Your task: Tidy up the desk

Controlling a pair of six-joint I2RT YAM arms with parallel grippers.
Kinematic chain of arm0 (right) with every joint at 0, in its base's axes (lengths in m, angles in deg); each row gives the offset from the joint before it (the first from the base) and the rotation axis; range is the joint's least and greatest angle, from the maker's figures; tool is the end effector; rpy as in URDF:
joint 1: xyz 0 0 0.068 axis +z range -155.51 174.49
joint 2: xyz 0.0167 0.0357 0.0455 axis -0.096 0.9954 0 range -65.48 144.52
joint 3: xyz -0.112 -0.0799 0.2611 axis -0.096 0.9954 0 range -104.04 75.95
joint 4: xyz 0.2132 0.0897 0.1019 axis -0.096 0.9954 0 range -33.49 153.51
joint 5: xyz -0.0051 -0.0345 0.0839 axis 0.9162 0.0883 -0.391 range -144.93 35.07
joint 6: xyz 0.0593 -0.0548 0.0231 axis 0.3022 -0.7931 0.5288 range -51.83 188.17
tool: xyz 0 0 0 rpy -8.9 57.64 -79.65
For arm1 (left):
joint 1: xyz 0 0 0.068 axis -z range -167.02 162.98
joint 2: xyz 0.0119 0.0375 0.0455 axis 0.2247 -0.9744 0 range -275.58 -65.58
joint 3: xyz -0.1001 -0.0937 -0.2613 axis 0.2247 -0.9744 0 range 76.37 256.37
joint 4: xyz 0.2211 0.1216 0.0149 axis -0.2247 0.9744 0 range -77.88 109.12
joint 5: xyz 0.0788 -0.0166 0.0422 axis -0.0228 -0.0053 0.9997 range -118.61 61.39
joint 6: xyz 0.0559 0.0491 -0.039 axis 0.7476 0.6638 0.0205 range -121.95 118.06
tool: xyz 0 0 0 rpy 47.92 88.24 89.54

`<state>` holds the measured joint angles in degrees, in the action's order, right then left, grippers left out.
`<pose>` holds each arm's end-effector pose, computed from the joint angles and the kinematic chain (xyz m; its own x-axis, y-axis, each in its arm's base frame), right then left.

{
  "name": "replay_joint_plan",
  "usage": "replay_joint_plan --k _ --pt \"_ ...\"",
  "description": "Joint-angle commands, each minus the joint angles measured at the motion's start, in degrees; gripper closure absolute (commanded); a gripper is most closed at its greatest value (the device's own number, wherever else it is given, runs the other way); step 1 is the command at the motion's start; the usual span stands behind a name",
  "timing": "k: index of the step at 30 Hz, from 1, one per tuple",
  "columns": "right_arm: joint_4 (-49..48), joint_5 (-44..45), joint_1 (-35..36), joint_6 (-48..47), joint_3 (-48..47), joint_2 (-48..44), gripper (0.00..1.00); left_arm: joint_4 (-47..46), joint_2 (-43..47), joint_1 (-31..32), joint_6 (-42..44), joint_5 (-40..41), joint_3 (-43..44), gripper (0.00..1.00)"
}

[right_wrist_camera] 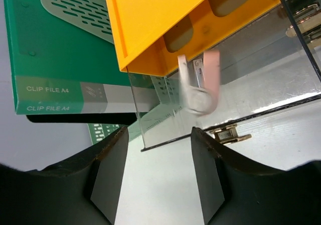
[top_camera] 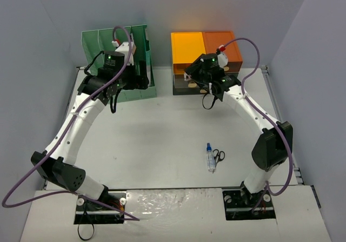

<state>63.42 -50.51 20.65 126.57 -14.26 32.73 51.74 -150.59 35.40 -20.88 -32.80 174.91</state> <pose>0.4020 0.1912 0.3864 -0.4385 0.7307 -0.5233 0.0015 0.5828 0.8126 0.3146 -0.1355 0.4481 -0.5275 -0.1324 -0.8392 0.2852 0.9029 -0.3217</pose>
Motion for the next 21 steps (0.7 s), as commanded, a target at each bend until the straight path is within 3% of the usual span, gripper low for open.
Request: replay_joint_plan --k 1,10,21 --pt "-2.18 0.15 -0.58 -0.47 -3.81 0.22 0.46 -2.79 2.75 -0.44 -0.66 0.33 3.05 0.18" --pt "-1.12 1.56 -0.42 -0.56 -1.84 -4.51 0.45 -4.27 1.85 -0.44 -1.79 -0.87 2.23 0.18" --pt "9.17 4.76 2.09 -5.61 10.57 -16.87 0.49 -4.98 -2.61 -0.45 -1.8 -1.75 5.63 0.17"
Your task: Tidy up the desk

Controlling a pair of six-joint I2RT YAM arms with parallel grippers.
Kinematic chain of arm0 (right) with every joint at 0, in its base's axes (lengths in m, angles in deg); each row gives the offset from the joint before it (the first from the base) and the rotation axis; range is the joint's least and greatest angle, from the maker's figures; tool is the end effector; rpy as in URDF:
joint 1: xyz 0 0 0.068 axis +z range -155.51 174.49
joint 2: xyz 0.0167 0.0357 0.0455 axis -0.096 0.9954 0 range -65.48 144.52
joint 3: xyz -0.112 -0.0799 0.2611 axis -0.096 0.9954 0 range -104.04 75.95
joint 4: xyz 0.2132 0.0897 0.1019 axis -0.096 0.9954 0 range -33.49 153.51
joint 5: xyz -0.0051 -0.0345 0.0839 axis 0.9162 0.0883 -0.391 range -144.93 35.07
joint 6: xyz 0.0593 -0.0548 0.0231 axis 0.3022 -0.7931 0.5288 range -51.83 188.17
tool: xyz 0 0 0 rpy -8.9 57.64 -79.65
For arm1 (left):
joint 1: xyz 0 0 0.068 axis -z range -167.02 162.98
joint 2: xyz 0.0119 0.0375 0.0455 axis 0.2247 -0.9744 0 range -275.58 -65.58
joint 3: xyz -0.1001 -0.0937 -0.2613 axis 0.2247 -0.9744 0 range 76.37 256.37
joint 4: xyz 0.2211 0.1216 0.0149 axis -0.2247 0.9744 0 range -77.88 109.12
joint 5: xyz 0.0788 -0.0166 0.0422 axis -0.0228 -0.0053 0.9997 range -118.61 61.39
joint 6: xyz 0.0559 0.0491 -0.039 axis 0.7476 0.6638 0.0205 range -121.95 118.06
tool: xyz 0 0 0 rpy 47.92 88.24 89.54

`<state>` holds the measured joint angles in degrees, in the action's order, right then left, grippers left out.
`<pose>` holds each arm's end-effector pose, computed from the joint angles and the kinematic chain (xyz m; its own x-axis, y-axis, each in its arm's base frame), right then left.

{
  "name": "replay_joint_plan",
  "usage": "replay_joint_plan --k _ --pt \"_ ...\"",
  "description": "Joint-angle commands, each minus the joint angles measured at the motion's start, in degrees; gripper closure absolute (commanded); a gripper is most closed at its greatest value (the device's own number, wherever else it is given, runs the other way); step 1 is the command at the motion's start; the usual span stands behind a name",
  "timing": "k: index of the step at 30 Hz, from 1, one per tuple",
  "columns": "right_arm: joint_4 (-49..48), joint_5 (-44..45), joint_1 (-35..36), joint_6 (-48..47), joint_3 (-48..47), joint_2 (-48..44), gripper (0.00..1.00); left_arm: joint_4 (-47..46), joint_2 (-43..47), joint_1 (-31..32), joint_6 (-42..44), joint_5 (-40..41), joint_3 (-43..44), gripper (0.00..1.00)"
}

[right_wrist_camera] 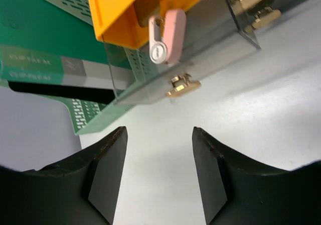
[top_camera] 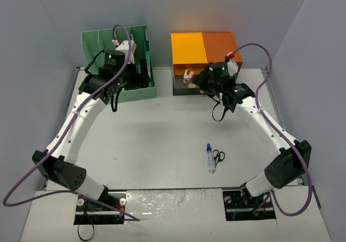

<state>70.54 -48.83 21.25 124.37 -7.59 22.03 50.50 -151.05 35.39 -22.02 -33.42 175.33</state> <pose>0.3488 0.1672 0.3985 -0.4505 0.6982 -0.5564 0.0305 0.6349 0.7720 0.3177 -0.1376 0.4509 -0.5198 -0.1556 -0.8400 0.2892 0.8932 -0.3444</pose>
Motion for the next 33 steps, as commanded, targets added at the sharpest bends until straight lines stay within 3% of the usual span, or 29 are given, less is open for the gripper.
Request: replay_joint_plan --k 1,15,21,33 --pt "2.1 2.92 1.61 -3.54 5.38 -6.33 0.49 -4.04 -3.63 -0.49 -0.95 -1.86 6.49 0.17" --pt "1.45 5.24 3.21 -7.94 10.97 -6.81 0.49 -15.16 -31.57 -0.27 -15.78 -22.98 36.98 0.18" --pt "-0.62 5.74 3.42 -9.22 12.92 -6.9 0.49 -17.52 -41.67 0.6 -15.52 -23.37 45.03 0.18" --pt "-3.04 6.73 6.81 -10.79 12.39 -3.49 0.48 -10.92 -48.58 -0.5 -3.85 -13.31 51.57 0.18"
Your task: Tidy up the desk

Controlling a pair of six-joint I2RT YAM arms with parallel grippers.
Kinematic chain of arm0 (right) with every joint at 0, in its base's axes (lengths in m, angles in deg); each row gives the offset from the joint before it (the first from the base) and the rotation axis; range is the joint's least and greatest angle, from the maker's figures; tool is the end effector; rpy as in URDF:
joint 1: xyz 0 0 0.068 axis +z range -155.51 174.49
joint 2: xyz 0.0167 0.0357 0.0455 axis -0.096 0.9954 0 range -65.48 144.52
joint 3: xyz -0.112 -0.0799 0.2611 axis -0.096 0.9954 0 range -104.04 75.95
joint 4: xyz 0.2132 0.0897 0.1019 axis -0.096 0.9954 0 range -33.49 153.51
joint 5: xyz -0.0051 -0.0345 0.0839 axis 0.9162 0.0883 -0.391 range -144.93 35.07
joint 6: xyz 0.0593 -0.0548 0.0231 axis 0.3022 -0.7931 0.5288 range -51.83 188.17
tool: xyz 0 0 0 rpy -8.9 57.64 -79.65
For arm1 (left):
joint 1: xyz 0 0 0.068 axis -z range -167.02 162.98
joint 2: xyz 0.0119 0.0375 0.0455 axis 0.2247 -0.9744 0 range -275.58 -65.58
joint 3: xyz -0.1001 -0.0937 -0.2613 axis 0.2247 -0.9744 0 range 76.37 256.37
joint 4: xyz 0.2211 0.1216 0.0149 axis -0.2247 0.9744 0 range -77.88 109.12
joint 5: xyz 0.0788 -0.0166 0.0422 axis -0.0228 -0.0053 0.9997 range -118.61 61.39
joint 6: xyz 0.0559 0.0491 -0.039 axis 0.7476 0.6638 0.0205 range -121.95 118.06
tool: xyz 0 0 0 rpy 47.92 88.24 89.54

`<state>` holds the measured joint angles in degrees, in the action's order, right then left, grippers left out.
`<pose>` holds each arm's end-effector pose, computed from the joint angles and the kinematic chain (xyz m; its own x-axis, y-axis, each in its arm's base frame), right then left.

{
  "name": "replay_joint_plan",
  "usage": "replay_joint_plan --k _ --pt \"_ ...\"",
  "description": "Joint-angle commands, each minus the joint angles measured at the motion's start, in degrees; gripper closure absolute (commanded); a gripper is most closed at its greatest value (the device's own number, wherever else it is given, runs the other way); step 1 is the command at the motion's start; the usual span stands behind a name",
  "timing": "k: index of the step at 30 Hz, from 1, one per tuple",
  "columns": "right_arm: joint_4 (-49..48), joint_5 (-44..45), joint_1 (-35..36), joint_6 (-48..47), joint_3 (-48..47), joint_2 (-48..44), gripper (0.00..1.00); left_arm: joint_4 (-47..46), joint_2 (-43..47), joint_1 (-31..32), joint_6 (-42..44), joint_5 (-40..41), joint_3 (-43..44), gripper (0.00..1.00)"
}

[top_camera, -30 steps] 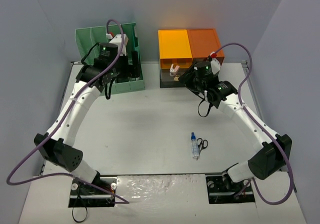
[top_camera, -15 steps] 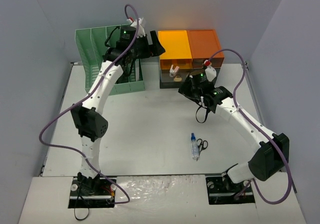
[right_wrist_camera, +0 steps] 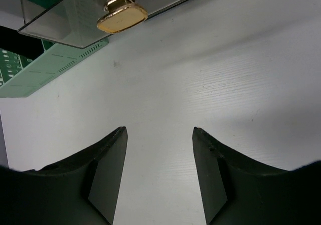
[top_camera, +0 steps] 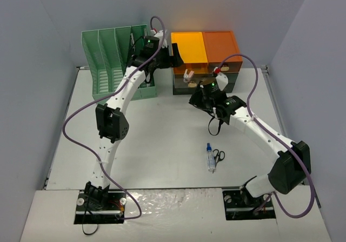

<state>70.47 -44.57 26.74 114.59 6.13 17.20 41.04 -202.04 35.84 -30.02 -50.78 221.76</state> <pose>0.3091 0.1795 0.3383 -0.5450 0.4987 -0.6740 0.0082 0.8070 0.5905 0.5284 -0.2528 0.3585 -0.6008 -0.2197 -0.7686 0.4575 0.6940 -0.5560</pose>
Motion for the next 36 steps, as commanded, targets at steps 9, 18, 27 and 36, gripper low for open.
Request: replay_joint_plan --k 9,18,27,36 --pt "-3.88 6.31 2.38 -2.74 -4.32 5.95 0.48 1.17 0.31 -1.41 4.43 6.54 4.26 0.18" --pt "-5.59 10.97 0.3 -4.68 -11.77 11.63 0.46 3.89 0.32 -0.65 6.4 8.04 0.83 0.18" --pt "-7.22 11.35 -3.63 -7.15 -19.86 19.32 0.45 4.66 1.42 -0.18 7.3 9.47 -0.65 0.18" --pt "-8.38 8.42 -5.78 -9.28 -29.44 30.18 0.45 5.44 2.98 -0.09 8.33 10.5 -2.56 0.18"
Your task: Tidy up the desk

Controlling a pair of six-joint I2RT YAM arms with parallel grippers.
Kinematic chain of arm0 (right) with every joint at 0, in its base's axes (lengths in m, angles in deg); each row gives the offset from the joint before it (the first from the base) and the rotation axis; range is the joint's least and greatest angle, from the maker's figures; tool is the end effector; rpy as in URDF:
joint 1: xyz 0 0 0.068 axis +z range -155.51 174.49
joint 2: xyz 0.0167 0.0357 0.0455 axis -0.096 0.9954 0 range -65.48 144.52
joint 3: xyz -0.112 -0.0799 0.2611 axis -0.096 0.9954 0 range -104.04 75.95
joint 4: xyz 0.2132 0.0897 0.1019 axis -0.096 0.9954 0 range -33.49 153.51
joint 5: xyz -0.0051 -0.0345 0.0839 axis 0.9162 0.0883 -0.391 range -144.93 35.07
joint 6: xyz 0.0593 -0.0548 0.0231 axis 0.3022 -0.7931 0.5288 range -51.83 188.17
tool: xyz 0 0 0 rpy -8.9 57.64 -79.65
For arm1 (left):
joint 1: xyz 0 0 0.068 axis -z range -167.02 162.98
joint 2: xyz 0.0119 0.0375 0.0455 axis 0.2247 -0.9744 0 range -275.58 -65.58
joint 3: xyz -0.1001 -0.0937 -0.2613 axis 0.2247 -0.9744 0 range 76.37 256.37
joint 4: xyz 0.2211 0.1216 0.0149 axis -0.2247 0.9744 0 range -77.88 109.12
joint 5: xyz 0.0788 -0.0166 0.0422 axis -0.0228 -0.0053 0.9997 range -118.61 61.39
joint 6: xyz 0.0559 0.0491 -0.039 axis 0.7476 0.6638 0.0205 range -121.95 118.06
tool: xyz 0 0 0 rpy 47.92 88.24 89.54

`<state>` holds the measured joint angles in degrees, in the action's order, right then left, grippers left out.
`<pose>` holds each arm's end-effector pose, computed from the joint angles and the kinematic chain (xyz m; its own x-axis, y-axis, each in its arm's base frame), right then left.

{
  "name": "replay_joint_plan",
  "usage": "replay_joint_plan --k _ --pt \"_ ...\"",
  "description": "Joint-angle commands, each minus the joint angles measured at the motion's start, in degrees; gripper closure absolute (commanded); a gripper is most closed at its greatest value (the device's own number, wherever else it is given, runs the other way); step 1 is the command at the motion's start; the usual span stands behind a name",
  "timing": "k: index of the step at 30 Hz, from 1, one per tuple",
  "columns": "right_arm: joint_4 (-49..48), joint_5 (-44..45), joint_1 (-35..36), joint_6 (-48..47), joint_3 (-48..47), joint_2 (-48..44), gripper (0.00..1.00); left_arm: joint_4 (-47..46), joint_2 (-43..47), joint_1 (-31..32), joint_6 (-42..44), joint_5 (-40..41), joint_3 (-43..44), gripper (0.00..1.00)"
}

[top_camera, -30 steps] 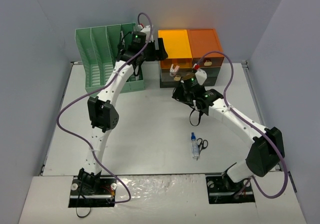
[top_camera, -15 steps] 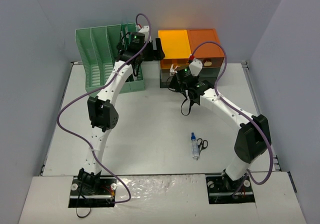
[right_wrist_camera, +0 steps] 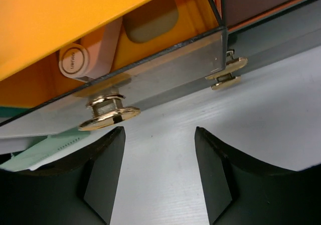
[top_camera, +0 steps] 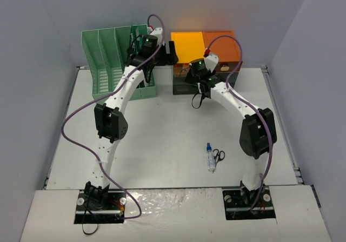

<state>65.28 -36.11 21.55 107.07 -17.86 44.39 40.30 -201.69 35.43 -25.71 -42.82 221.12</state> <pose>0.4480 0.2023 0.3157 -0.3977 0.4643 -0.7914 0.1027 0.8796 0.4644 0.5364 -0.2411 0.3586 -0.5180 -0.2086 -0.8295 0.4099 0.7907 -0.4548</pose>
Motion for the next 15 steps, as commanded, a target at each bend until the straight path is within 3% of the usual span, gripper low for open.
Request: replay_joint_plan --k 1,15 --pt "-3.24 -0.22 -0.7 -1.81 -6.6 3.87 0.45 6.29 2.81 0.32 4.18 2.73 -2.06 0.18" --pt "-3.5 -1.62 -2.0 -3.2 -12.75 6.22 0.44 7.15 4.35 0.23 5.39 4.18 -4.12 0.18"
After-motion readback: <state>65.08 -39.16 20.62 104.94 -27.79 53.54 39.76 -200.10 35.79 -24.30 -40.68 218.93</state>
